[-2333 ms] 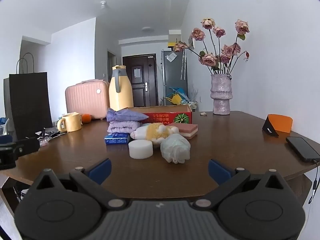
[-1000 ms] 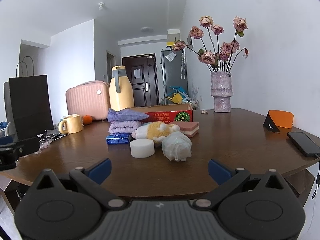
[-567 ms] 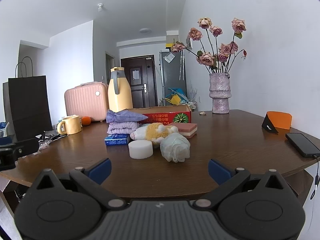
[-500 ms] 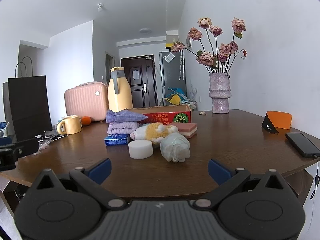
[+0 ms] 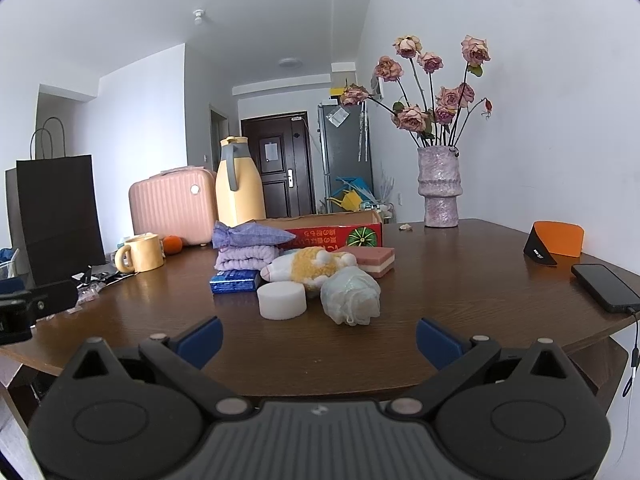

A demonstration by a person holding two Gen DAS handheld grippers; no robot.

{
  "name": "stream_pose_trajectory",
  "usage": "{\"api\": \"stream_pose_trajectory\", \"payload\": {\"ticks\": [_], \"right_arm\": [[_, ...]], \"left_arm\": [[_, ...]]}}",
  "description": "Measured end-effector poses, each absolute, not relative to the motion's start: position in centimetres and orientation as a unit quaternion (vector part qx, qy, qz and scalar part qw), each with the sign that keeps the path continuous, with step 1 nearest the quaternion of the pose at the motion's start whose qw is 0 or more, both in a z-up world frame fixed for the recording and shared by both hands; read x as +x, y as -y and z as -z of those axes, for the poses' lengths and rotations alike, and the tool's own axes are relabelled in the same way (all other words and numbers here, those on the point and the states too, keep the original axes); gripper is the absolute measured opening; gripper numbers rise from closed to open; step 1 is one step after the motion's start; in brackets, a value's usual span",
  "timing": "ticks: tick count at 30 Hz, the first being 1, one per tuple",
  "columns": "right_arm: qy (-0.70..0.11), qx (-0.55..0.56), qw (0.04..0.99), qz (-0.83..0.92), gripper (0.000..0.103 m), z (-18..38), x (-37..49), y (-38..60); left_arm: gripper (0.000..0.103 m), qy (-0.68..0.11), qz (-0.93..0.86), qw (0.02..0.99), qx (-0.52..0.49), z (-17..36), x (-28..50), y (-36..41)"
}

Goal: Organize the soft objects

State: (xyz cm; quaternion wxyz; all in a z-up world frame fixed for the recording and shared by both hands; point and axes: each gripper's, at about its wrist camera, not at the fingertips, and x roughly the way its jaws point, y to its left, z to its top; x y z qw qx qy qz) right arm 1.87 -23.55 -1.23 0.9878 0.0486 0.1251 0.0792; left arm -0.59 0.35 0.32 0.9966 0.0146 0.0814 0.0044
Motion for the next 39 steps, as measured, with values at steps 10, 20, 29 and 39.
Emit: {"api": "stream_pose_trajectory", "payload": {"ticks": [10, 20, 29, 39], "right_arm": [[-0.12, 0.046, 0.989, -0.073, 0.103, 1.3, 1.8, 23.5], [-0.1, 0.044, 0.992, -0.062, 0.103, 2.3, 3.7, 23.9], [-0.112, 0.035, 0.989, -0.093, 0.103, 2.4, 8.9, 25.3], [-0.187, 0.01, 0.975, -0.12, 0.084, 2.8, 15.8, 25.6]], "left_arm": [[0.103, -0.083, -0.006, 0.996, 0.014, -0.2, -0.5, -0.3], [0.103, -0.105, -0.004, 0.994, 0.016, 0.2, 2.6, 0.6], [0.103, -0.131, 0.019, 0.991, 0.002, 0.8, 7.5, 2.6], [0.101, -0.228, 0.089, 0.97, -0.003, 1.8, 18.0, 7.6]]}}
